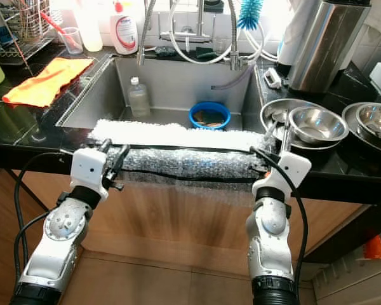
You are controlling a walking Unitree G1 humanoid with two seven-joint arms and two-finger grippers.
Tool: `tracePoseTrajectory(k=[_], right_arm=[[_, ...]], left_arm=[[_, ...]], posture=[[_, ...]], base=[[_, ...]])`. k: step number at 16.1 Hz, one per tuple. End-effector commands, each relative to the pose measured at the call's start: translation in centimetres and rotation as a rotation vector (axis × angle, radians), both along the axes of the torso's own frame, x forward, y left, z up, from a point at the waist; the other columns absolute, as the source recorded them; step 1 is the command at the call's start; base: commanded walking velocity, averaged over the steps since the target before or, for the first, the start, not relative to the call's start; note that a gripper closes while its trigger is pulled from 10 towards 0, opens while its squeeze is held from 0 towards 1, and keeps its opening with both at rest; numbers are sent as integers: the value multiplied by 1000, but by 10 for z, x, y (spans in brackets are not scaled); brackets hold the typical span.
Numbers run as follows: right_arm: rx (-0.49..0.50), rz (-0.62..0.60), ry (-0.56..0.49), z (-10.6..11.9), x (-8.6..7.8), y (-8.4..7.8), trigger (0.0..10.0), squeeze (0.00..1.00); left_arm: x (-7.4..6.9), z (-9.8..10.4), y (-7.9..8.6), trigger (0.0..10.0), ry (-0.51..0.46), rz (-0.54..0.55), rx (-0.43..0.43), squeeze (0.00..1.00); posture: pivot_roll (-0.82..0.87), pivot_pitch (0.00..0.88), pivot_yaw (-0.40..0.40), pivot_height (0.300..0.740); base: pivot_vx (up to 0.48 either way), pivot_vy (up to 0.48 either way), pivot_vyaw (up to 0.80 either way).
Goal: Kitchen organization
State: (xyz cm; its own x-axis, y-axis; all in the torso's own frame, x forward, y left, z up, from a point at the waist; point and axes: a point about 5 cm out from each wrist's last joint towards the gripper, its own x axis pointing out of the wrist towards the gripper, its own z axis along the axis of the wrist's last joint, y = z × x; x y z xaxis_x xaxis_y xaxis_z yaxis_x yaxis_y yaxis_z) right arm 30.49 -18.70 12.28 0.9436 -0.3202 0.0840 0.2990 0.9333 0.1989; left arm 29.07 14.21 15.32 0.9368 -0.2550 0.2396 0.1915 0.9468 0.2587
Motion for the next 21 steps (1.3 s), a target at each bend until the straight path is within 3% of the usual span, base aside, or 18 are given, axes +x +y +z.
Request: tracePoseTrajectory(k=[1,9,10,15,21], right_arm=[[13,30,22,-5,-1,5,10000,1000],[15,82,12,-3,-1,12,10000,1000],[4,93,1,-1,0,13,10000,0],[-43,183,-52,9,3,23,10000,0],[-45,147,-67,12,2,19,10000,0]], left_arm=[[-2,-1,-1,10000,-3,-14,18,0],[-2,-2,-3,10000,-5,-21,11,0],[-2,-1,-3,10000,-7,-20,11,0],[0,0,-3,10000,-12,-13,8,0],[0,0,-3,10000,-11,-12,7,0]], posture=[[-9,0,-4,740],[-13,0,-4,740],[-13,0,-4,740],[-12,5,-7,740],[-12,10,-8,740]], base=[[0,0,0],[0,0,0],[0,0,0],[0,0,0],[0,0,0]])
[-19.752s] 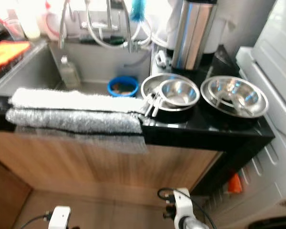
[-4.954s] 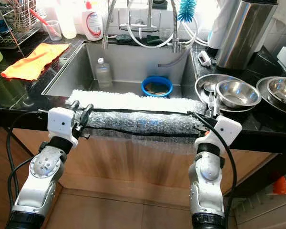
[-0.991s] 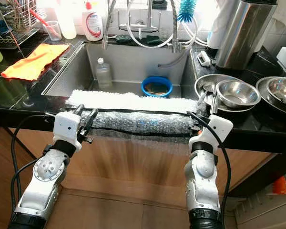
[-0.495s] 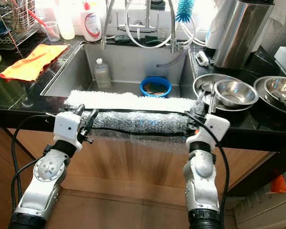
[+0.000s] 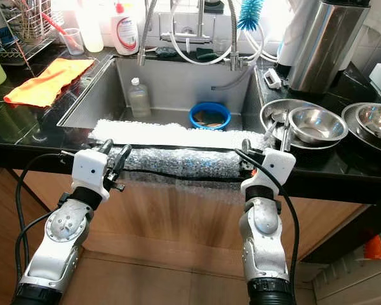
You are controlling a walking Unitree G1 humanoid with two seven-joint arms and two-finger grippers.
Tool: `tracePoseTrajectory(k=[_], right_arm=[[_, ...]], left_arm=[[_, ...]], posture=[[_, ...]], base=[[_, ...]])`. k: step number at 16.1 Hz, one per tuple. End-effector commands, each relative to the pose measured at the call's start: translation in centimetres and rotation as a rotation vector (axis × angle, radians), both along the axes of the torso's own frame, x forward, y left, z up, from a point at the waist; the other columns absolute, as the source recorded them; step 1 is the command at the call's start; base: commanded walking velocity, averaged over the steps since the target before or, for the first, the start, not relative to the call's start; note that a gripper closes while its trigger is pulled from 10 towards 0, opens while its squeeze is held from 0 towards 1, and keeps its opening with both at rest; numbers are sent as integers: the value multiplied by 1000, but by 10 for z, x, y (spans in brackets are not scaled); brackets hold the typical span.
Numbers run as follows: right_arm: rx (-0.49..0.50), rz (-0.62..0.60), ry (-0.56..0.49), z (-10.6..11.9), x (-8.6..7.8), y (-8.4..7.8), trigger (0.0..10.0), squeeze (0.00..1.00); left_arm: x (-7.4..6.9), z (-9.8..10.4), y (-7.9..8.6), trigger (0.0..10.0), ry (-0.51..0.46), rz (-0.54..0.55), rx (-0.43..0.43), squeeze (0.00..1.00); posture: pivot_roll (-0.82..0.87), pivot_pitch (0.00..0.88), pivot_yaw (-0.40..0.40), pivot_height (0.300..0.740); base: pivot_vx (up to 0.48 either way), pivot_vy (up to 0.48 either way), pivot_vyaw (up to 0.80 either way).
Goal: Kitchen organization
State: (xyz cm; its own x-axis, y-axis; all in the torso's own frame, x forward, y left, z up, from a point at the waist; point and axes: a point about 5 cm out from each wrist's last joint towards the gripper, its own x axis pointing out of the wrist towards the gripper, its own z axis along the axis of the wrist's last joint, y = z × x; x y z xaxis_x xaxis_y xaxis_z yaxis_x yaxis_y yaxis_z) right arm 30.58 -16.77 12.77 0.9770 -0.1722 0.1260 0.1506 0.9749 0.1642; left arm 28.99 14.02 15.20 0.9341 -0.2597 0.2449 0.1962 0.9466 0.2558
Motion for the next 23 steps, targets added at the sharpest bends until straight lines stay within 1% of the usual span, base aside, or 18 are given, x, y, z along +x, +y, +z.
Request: tracePoseTrajectory(k=[1,3,5,7,8,14,16,18,20,23], right_arm=[[4,30,-34,7,3,2,10000,0],[3,59,-33,7,4,6,10000,0],[2,63,-31,7,4,6,10000,0],[2,68,-34,10,8,8,10000,0],[-2,63,-35,12,12,8,10000,0],[-5,32,-26,13,17,5,10000,0],[-11,-7,-11,12,18,2,10000,0],[-13,-23,-11,12,19,0,10000,0],[-15,-22,-11,12,20,0,10000,0],[-24,-40,-1,13,25,-2,10000,0]], left_arm=[[1,1,-1,10000,-7,-4,11,0],[1,1,-1,10000,-8,-3,11,0],[1,1,-1,10000,-8,-3,12,0],[2,1,-2,10000,-9,-4,12,0],[3,1,-2,10000,-9,-4,13,0],[3,1,-2,10000,-9,-4,16,0],[4,1,-2,10000,-10,-5,17,0],[4,1,-2,10000,-10,-5,16,0],[4,1,-2,10000,-10,-5,17,0],[4,1,-2,10000,-10,-4,16,0]], posture=[[-12,10,-8,740],[-12,9,-7,740],[-12,9,-7,740],[-11,6,-9,740],[-12,7,-10,740],[-11,5,-10,740],[-9,2,-11,740],[-8,1,-11,740],[-7,1,-11,740],[-7,1,-11,740]], base=[[0,0,0],[0,0,0],[0,0,0],[0,0,0],[0,0,0],[0,0,0],[0,0,0],[0,0,0],[0,0,0],[0,0,0]])
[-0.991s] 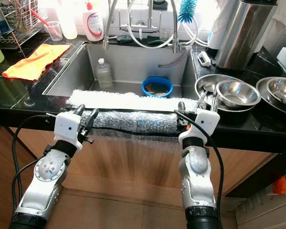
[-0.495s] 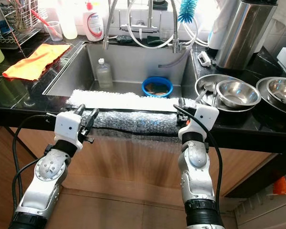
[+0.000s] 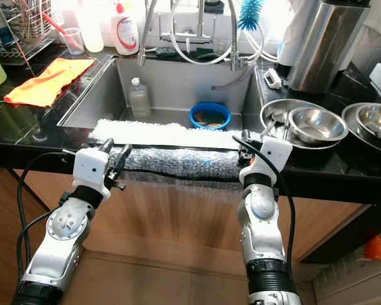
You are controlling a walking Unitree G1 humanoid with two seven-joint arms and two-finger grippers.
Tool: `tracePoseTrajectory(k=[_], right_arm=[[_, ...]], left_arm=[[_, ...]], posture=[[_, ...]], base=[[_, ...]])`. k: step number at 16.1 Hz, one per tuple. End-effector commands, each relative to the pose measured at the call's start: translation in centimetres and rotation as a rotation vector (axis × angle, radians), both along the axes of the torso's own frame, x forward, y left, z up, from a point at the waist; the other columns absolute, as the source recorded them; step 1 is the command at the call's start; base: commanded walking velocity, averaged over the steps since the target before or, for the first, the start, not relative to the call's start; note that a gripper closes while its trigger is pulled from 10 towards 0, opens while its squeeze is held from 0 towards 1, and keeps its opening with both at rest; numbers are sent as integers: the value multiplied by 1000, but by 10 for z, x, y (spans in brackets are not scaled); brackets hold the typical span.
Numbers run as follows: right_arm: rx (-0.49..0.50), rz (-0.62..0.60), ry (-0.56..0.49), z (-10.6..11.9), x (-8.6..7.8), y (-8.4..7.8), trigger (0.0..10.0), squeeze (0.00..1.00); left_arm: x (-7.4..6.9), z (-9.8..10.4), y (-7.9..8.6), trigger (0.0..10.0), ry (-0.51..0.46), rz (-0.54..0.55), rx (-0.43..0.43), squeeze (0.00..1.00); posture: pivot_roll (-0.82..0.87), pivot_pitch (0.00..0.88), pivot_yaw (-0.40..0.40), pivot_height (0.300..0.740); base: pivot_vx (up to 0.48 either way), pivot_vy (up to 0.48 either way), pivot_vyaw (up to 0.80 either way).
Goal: Kitchen organization
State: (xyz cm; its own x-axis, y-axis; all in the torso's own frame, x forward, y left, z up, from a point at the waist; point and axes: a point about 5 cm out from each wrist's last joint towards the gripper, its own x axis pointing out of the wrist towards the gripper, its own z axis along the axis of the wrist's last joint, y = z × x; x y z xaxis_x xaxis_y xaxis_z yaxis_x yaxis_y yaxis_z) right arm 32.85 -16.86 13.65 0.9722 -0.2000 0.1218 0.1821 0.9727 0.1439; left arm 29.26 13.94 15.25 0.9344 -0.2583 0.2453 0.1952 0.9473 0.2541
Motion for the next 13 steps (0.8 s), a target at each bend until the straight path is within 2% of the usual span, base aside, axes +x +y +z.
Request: tracePoseTrajectory(k=[1,6,10,13], right_arm=[[-14,-22,-3,5,6,-3,10000,0],[-43,-30,-24,12,13,-6,10000,0],[-104,-18,-45,21,21,-4,10000,0],[-78,29,-105,35,25,3,10000,0]], left_arm=[[1,0,-1,10000,-8,-5,17,0],[1,0,-1,10000,-5,-1,13,0],[1,0,0,10000,-7,3,16,0],[1,0,0,10000,-8,3,17,0]], posture=[[-7,1,-11,740],[-6,2,-11,740],[-4,5,-10,740],[-4,5,-10,740]], base=[[0,0,0],[0,0,0],[0,0,0],[0,0,0]])
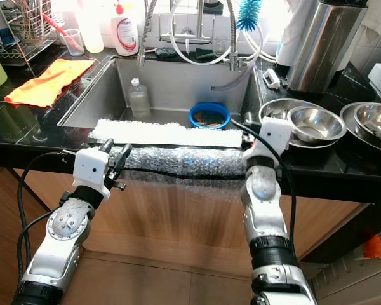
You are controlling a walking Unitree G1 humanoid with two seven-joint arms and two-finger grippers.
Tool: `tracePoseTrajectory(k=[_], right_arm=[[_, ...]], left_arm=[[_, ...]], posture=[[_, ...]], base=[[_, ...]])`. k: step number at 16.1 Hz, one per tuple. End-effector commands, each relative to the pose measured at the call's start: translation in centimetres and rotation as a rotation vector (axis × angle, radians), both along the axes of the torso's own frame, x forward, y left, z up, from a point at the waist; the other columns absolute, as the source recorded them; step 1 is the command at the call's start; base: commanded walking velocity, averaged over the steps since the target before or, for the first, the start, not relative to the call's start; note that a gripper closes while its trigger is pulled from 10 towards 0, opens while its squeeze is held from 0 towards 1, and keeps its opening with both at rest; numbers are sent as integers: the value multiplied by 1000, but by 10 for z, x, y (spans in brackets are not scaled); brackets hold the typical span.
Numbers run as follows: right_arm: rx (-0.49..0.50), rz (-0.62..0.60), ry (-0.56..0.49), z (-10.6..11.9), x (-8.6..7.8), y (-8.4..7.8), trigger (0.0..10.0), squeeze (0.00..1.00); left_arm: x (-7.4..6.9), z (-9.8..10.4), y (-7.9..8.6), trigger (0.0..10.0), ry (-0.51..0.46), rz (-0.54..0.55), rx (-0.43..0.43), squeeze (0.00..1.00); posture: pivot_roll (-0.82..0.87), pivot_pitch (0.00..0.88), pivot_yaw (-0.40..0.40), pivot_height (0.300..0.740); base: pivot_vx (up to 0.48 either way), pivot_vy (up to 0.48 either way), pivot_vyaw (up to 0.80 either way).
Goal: Kitchen organization
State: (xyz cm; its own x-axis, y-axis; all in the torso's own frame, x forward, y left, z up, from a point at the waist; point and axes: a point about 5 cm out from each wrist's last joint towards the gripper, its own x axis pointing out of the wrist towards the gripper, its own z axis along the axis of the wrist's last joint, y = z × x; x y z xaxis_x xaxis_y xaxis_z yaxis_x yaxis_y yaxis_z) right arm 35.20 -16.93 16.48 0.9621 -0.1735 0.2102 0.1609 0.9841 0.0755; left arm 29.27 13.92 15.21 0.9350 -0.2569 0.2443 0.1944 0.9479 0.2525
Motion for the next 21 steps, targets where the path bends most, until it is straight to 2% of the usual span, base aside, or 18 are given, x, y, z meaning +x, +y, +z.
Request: tracePoseTrajectory(k=[1,5,7,9,10,14,17,21], right_arm=[[14,33,-35,10,2,8,10000,0],[39,39,1,-1,-7,13,10000,0],[13,46,-43,3,-13,13,10000,0],[-28,68,-110,13,-20,15,10000,0],[-35,75,-128,14,-28,15,10000,0],[-83,67,-159,14,-51,15,10000,0],[-99,59,-156,14,-54,16,10000,0],[-84,69,-167,20,-51,20,10000,0]], left_arm=[[1,1,1,10000,-10,2,20,0],[0,1,2,10000,-9,3,20,0],[1,4,2,10000,-18,10,12,0],[3,14,7,10000,-58,49,-26,0],[5,22,10,10000,-89,75,-53,0],[5,30,15,10000,-120,103,-82,0],[5,28,13,10000,-114,98,-83,0],[6,29,16,10000,-113,99,-74,0]], posture=[[-4,5,-10,740],[-3,5,-14,740],[-4,4,-13,740],[-4,4,-13,740],[-2,0,-14,740],[-10,0,-8,740],[-8,0,-5,740],[-6,0,-4,740]], base=[[0,0,0],[0,0,0],[0,0,0],[0,0,0],[0,0,0],[0,0,0],[0,238,0],[0,365,-777]])
